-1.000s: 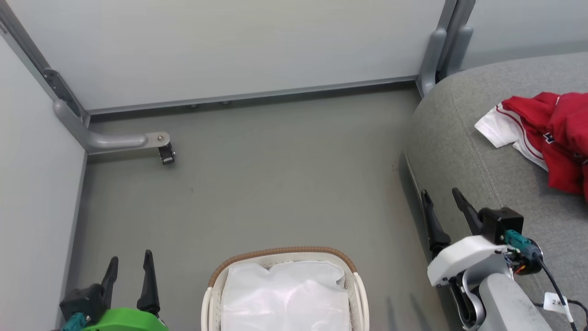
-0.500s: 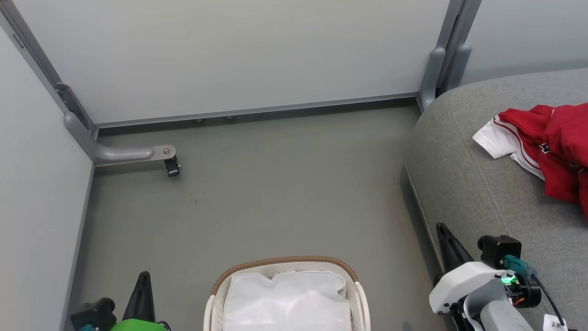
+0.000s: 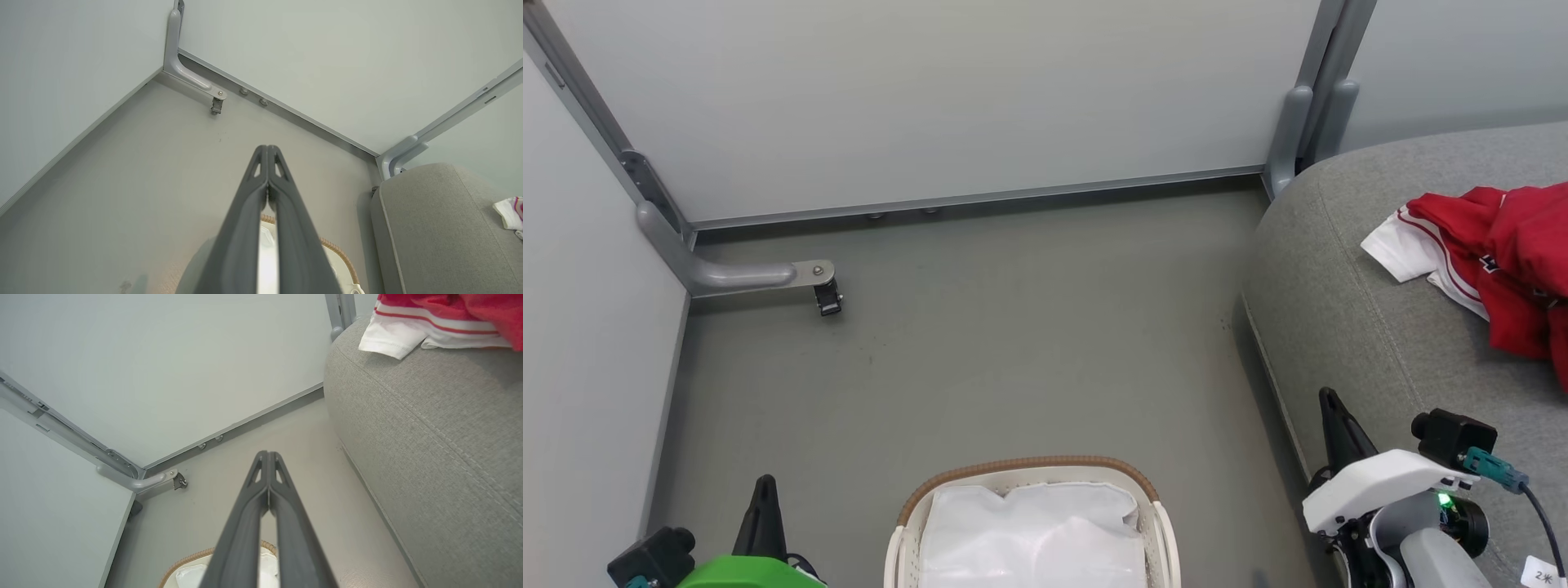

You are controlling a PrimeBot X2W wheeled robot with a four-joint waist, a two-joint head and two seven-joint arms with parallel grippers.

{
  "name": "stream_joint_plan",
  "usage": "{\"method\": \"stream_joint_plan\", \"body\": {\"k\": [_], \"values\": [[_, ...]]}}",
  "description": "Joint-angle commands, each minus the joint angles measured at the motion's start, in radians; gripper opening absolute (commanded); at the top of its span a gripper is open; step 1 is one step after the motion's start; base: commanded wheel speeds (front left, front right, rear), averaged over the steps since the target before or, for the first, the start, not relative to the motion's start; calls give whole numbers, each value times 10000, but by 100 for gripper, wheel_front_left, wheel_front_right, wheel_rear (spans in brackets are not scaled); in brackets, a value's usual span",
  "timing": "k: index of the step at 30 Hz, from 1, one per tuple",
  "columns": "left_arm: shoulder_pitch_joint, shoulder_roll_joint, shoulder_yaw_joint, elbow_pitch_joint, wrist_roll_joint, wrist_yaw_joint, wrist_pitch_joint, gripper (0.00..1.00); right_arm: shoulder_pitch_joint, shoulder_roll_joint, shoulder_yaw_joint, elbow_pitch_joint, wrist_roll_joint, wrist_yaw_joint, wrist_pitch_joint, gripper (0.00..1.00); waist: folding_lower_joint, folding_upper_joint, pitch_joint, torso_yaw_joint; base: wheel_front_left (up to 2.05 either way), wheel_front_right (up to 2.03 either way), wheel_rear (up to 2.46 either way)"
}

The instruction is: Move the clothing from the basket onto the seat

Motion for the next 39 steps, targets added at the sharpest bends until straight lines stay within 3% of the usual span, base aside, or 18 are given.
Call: {"method": "stream_joint_plan", "body": {"k": [1,39], "values": [[-259,17,95,-212,-382,2,91,0,-27,-48,-85,-249,425,-2,88,0,1,-1,-3,-3,0,0,0],[-658,-109,552,-1035,-4857,4,1433,0,375,-90,-734,-1286,5294,-6,1418,0,1,-1,-74,-75,0,0,0]]}}
